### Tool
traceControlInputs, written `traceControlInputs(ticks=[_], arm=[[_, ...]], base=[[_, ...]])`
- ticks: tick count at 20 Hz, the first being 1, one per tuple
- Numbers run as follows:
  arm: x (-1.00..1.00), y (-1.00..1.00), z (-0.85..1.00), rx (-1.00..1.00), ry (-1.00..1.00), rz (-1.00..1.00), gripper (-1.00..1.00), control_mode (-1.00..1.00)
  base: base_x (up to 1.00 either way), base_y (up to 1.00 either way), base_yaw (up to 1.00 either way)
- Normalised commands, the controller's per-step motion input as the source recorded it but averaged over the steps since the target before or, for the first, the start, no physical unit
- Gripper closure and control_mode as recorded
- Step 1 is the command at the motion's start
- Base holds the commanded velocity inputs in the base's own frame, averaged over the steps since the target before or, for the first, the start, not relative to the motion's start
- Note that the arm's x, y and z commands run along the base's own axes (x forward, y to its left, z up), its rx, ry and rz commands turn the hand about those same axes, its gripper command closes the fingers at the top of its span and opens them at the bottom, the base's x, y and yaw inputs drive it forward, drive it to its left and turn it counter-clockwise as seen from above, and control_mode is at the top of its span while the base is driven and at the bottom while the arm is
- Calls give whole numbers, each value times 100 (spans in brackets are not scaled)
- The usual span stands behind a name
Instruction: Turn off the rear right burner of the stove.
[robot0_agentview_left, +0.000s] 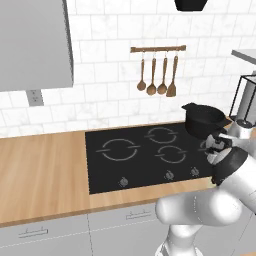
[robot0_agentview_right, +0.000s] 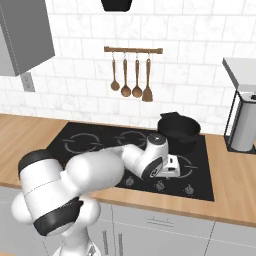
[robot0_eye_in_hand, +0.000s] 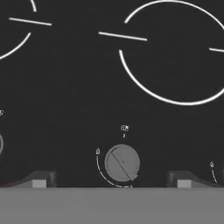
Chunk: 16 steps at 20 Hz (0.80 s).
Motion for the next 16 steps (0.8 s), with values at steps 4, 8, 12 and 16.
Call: traceControlInputs(ticks=[4, 8, 12, 16], arm=[[33, -15, -29, 0, 8, 10, -100, -100], [15, -3, -12, 0, 6, 5, -100, -100], [0, -18, -26, 0, 1, 7, -100, -100], [-4, -21, -27, 0, 0, 9, -100, -100]], base=[[0, 0, 0], [0, 0, 0], [0, 0, 0], [0, 0, 0]])
